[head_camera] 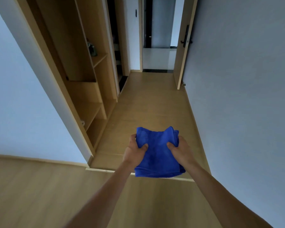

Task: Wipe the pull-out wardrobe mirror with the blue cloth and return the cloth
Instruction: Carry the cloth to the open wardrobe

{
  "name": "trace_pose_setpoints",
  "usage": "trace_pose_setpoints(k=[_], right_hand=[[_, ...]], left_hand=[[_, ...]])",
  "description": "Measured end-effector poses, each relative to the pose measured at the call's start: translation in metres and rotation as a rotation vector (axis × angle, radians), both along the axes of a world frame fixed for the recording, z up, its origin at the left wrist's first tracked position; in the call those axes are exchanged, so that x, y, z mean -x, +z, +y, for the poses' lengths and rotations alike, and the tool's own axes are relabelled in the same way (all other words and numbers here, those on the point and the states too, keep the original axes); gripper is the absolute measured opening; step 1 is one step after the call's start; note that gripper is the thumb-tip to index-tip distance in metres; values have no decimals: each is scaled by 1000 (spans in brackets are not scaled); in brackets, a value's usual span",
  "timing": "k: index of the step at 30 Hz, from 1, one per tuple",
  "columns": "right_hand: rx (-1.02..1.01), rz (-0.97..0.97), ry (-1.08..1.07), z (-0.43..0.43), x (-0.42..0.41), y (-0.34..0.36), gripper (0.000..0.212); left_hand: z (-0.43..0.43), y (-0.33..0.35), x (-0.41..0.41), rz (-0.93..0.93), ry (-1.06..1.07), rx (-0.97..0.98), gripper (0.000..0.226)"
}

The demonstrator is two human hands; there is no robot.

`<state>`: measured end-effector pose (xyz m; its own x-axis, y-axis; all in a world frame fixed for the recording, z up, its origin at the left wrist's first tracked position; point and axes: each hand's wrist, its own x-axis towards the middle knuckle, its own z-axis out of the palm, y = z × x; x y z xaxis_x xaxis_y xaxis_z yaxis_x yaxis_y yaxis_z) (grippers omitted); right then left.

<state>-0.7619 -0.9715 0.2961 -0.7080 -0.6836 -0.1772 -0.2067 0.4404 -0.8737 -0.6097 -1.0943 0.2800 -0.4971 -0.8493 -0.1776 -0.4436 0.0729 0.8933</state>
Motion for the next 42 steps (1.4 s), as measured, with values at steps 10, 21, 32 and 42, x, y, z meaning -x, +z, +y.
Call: trace_pose_setpoints(k=[10,21,32,42], right_hand=[[16,-23,-32,-36,75,-7,11],[-34,44,1,-155,158,0,11],[-43,19,9,-282,210,-9,14],[-26,17,100,-378,303,-22,15]], left_hand=[[-45,-12,85,-20,-51,-18,61],[-171,-30,176,6,-75,-63,60],[-294,-34,218,-15,-21,-44,61],[-373,-40,298,3,76,-33,63]])
